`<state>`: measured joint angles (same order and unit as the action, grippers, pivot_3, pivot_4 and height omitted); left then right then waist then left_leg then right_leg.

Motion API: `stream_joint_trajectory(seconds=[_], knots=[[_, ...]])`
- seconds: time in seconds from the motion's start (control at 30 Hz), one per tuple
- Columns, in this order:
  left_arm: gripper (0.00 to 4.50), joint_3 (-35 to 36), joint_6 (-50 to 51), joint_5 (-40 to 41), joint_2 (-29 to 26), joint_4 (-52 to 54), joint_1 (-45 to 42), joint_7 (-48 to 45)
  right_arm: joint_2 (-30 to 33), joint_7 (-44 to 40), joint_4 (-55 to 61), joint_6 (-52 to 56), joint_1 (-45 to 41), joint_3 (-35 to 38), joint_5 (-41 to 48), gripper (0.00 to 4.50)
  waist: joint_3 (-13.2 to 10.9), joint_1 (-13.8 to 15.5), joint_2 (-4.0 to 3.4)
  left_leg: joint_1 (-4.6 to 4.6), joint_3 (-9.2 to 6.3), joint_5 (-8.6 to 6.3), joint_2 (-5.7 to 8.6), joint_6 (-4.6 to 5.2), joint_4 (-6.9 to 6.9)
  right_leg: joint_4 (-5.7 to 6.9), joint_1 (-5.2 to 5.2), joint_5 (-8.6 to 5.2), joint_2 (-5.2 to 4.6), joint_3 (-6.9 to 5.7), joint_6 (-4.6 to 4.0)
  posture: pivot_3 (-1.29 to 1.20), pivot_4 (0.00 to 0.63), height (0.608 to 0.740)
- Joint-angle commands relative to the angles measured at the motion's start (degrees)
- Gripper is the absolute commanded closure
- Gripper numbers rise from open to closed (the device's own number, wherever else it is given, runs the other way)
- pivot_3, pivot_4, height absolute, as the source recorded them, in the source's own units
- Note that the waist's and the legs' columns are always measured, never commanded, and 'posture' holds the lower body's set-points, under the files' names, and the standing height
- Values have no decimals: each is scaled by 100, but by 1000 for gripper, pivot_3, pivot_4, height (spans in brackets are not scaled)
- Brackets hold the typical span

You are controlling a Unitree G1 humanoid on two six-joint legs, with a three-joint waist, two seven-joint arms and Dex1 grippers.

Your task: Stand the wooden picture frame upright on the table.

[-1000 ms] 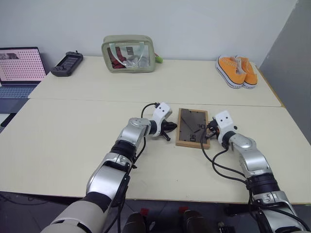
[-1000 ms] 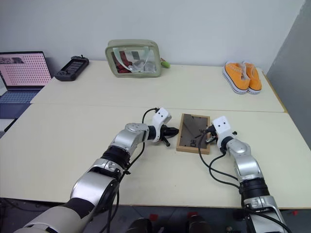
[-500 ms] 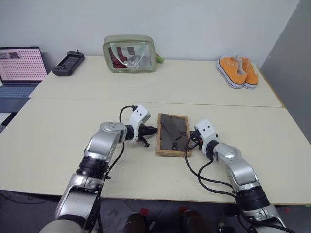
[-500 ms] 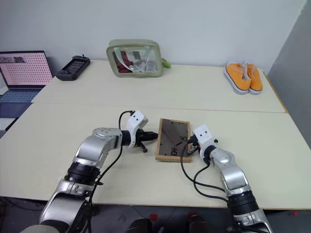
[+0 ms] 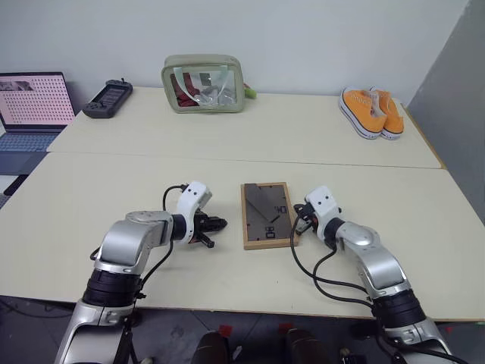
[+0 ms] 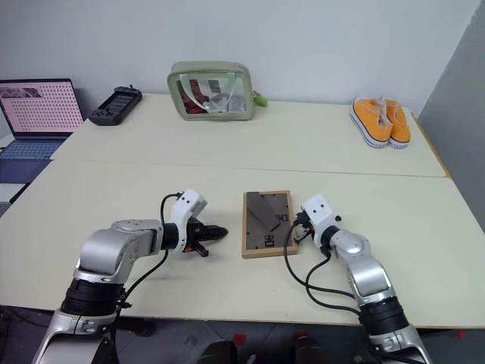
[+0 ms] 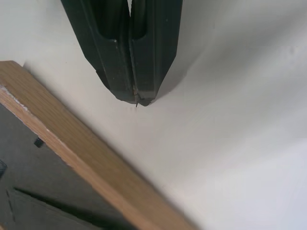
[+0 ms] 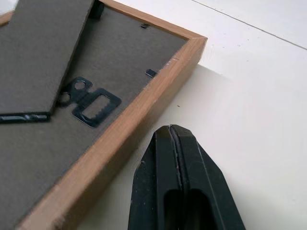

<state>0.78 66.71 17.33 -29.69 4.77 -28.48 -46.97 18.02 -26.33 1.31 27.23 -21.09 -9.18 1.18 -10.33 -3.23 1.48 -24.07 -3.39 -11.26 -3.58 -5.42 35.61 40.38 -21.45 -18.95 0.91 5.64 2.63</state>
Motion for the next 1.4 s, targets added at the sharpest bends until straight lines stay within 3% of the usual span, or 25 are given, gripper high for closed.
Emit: stream_joint_trajectory(seconds=[0.03,0.17,0.5,0.67,1.07,1.4], knots=[[4477,1104,1558,875,358,203,-536,131,430,-337,172,-236,-81,230,54,4500,-1,13,2,-1,-1,0,0,0,1,0,0,0,0,-2,0,0,150,740],[4477,2067,2579,1540,656,-413,-977,510,945,-690,184,-335,-128,408,148,4500,-2,6,2,-7,-4,0,5,0,8,-3,0,0,-1,-6,1,0,150,740],[4477,1833,2579,4320,54,-775,-432,2274,1348,-1080,399,-345,-58,426,198,4500,-3,-20,3,6,-3,0,-3,-2,-6,-3,4,1,-2,-1,0,0,150,740],[3527,1855,2579,5225,-21,-921,-414,3101,1236,-1006,527,-282,88,365,222,4500,-3,21,4,5,-4,0,3,-2,-2,-4,6,0,-7,-2,0,0,150,740],[997,2065,2579,5800,320,-1440,-504,4343,1234,-1017,722,-193,296,351,253,4500,-2,36,4,5,-4,0,4,-3,-1,-5,6,0,-6,-1,0,0,150,740],[997,1981,2579,5766,847,-1661,-526,4918,1053,-920,531,-177,266,283,255,4500,-2,37,4,6,-3,0,4,-3,0,-5,7,1,-6,-1,0,0,150,740]])
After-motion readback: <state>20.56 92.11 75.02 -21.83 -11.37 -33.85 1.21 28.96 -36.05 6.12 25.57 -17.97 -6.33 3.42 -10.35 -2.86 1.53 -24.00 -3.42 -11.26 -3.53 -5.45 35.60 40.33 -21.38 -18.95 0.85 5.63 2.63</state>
